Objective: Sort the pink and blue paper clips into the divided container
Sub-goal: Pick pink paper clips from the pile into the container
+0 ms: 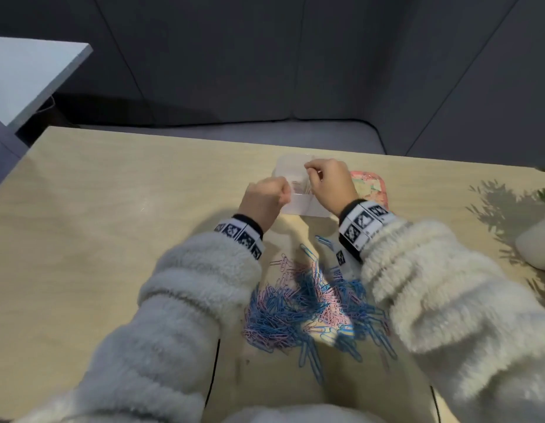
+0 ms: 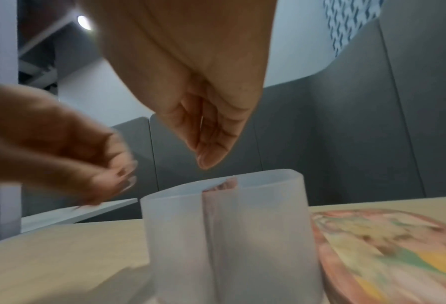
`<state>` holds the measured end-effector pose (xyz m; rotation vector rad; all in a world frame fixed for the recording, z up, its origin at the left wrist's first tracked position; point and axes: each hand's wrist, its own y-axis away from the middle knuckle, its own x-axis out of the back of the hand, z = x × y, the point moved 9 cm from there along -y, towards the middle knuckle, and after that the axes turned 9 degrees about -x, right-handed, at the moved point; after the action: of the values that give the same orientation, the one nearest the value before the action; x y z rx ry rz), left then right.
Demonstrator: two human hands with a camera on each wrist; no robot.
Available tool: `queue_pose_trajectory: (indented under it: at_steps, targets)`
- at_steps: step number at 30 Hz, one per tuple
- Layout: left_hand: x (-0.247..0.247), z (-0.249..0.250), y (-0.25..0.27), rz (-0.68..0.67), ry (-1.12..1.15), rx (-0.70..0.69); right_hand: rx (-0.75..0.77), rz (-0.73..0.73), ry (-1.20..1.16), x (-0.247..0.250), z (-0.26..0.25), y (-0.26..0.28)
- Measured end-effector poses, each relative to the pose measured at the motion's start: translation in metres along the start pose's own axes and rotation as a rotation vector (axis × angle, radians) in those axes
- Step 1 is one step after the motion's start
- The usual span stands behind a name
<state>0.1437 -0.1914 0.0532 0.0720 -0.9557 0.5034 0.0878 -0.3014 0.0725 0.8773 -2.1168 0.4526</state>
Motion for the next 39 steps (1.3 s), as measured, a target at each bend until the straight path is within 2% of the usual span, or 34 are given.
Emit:
queue_pose_trajectory:
  at_steps: [1,3,7,10,11,13,15,16,19,21,25,31,36,39]
  targets:
    - [0.003,0.002,-0.012,-0.012,-0.022,0.009,0.008,0.035,-0.029,0.005,0.005,0.011]
    - [0.003,0.004,-0.036,-0.053,-0.129,0.025,0.016,-0.013,-0.014,0.001,0.015,0.034]
    - [-0.008,0.007,-0.058,-0.143,-0.334,-0.024,0.065,-0.303,0.195,-0.044,0.034,0.071]
    - [-0.014,0.011,-0.054,-0.216,-0.427,-0.065,0.067,-0.452,0.285,-0.066,0.047,0.087]
    - [-0.011,0.012,-0.049,-0.192,-0.436,-0.071,0.065,-0.487,0.291,-0.071,0.049,0.092]
    - [-0.003,0.016,-0.034,-0.037,-0.329,-0.103,0.053,-0.531,0.295,-0.078,0.052,0.100]
    - [-0.003,0.015,-0.005,0.070,-0.220,-0.120,0.045,-0.519,0.293,-0.081,0.052,0.103]
    - [-0.014,0.011,0.012,0.014,-0.194,-0.091,0.041,-0.502,0.288,-0.081,0.051,0.103]
    - [-0.061,-0.013,0.061,-0.315,-0.204,0.065,0.041,-0.507,0.261,-0.086,0.048,0.106]
    - [-0.078,-0.025,0.081,-0.377,-0.162,0.133,0.066,-0.575,0.263,-0.094,0.045,0.111]
    - [-0.086,-0.025,0.095,-0.350,-0.088,0.167,0.087,-0.616,0.288,-0.098,0.044,0.118]
    - [-0.087,-0.021,0.095,-0.404,-0.144,0.116,0.144,-0.558,0.373,-0.100,0.046,0.127]
    - [-0.092,-0.015,0.094,-0.424,-0.167,0.073,0.237,-0.469,0.641,-0.110,0.045,0.132]
    - [-0.093,-0.014,0.091,-0.424,-0.198,0.041,0.173,-0.501,0.614,-0.110,0.050,0.127]
